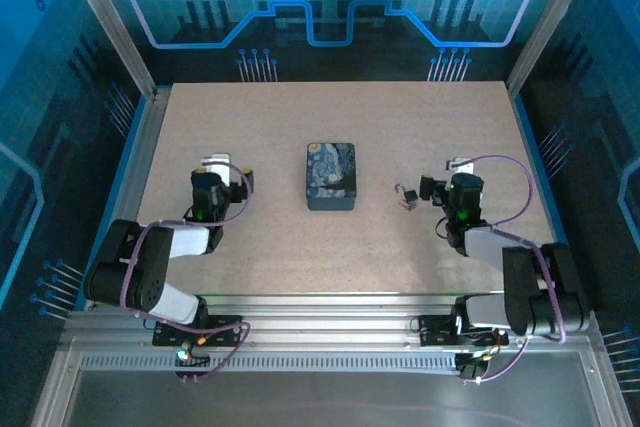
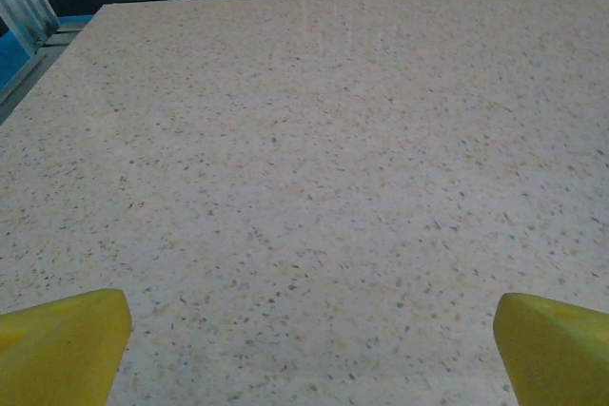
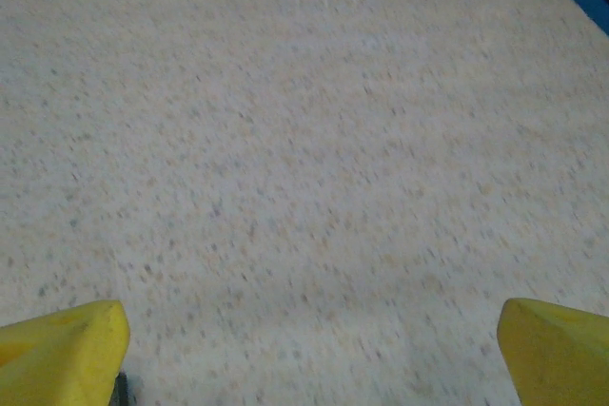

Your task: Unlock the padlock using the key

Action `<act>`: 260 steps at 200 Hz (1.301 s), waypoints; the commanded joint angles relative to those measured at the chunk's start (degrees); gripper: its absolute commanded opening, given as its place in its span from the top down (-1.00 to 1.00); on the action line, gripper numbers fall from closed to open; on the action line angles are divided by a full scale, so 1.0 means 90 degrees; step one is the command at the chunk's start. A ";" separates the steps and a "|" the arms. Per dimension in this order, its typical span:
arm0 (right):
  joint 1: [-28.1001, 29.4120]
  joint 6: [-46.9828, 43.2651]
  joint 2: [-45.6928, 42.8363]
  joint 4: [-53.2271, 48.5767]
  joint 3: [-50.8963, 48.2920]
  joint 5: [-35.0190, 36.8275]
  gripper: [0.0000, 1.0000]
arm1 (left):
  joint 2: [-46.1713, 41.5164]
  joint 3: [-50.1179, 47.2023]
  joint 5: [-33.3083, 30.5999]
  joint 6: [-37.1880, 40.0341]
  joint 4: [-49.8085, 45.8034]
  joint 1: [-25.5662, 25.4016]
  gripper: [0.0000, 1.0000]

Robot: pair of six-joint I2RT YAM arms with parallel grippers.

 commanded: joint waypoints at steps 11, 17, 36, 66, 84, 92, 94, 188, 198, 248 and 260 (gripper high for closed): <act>0.0164 -0.0607 0.0680 0.1014 0.0276 -0.0494 -1.00 | 0.0307 -0.0101 0.0469 -0.0156 0.0734 0.0202 -0.98; 0.0195 -0.0688 0.0911 0.1163 0.0298 -0.0523 -1.00 | 0.0371 -0.0109 0.0572 -0.0129 0.0843 0.0229 -0.98; 0.0157 -0.0675 0.0923 0.1299 0.0228 -0.0635 -1.00 | 0.0352 -0.0010 0.0709 -0.0192 0.0637 0.0308 -0.98; 0.0082 -0.0650 0.0902 0.1247 0.0244 -0.0783 -1.00 | 0.0342 0.0122 0.0974 -0.0322 0.0353 0.0481 -0.98; 0.0089 -0.0639 0.0897 0.1218 0.0255 -0.0782 -1.00 | 0.0348 0.0120 0.0973 -0.0309 0.0369 0.0486 -0.98; 0.0087 -0.0650 0.0902 0.1225 0.0256 -0.0778 -1.00 | 0.0348 0.0121 0.0973 -0.0309 0.0367 0.0483 -0.98; 0.0092 -0.0651 0.0897 0.1223 0.0251 -0.0785 -1.00 | 0.0347 0.0123 0.0971 -0.0310 0.0369 0.0487 -0.98; 0.0174 -0.0726 0.0911 0.1215 0.0265 -0.0694 -1.00 | 0.0354 0.0109 0.0973 -0.0305 0.0393 0.0472 -0.98; 0.0176 -0.0726 0.0913 0.1210 0.0265 -0.0698 -1.00 | 0.0356 0.0113 0.0973 -0.0307 0.0393 0.0472 -0.98; 0.0173 -0.0724 0.0906 0.1218 0.0265 -0.0691 -1.00 | 0.0349 0.0115 0.0974 -0.0299 0.0390 0.0475 -0.98; 0.0174 -0.0724 0.0911 0.1217 0.0265 -0.0689 -1.00 | 0.0348 0.0114 0.0974 -0.0307 0.0387 0.0472 -0.98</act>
